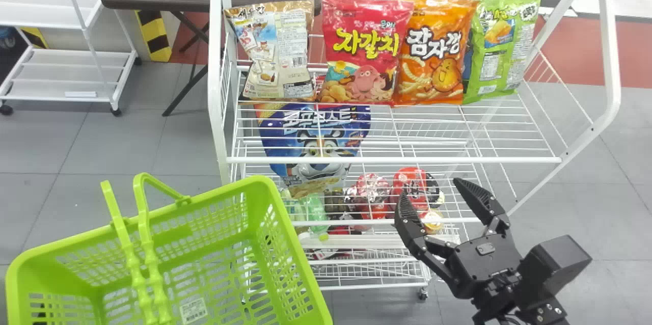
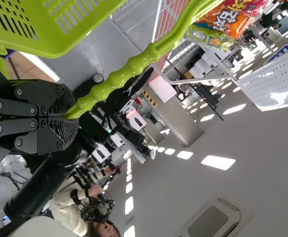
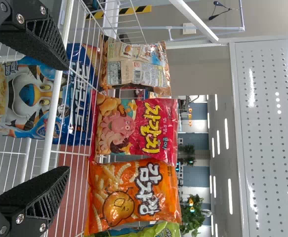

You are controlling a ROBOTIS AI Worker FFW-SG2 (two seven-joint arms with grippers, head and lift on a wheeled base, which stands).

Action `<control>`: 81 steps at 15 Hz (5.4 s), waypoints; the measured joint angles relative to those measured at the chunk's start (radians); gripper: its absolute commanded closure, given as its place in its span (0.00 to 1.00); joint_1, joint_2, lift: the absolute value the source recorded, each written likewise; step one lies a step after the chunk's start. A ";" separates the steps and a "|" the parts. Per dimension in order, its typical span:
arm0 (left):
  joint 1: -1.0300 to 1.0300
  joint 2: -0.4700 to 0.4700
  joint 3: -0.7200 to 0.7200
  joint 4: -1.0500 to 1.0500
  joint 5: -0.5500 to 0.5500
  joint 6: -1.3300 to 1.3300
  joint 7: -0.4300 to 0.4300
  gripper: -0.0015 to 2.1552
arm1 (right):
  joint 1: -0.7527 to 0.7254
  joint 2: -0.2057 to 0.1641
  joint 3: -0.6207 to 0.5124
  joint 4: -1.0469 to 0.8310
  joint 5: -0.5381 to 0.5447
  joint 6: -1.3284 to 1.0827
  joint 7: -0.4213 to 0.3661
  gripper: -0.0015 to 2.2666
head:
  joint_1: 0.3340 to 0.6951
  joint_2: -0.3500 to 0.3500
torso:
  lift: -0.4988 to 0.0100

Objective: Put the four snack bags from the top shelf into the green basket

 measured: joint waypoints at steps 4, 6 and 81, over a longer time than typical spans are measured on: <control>0.008 -0.002 -0.009 -0.006 -0.006 -0.001 0.000 1.00 | -0.001 0.000 0.001 0.000 0.000 0.002 -0.005 0.04 | 1.00 0.29 | 0.97; 0.012 -0.003 -0.015 -0.007 -0.010 -0.004 0.000 1.00 | -0.003 0.000 0.000 0.000 -0.002 0.003 -0.006 0.04 | 1.00 0.28 | 0.97; -0.094 -0.012 -0.106 0.039 -0.088 -0.012 0.000 1.00 | -0.298 -0.055 0.534 -0.154 -0.217 1.262 0.012 0.00 | 1.00 1.00 | 0.97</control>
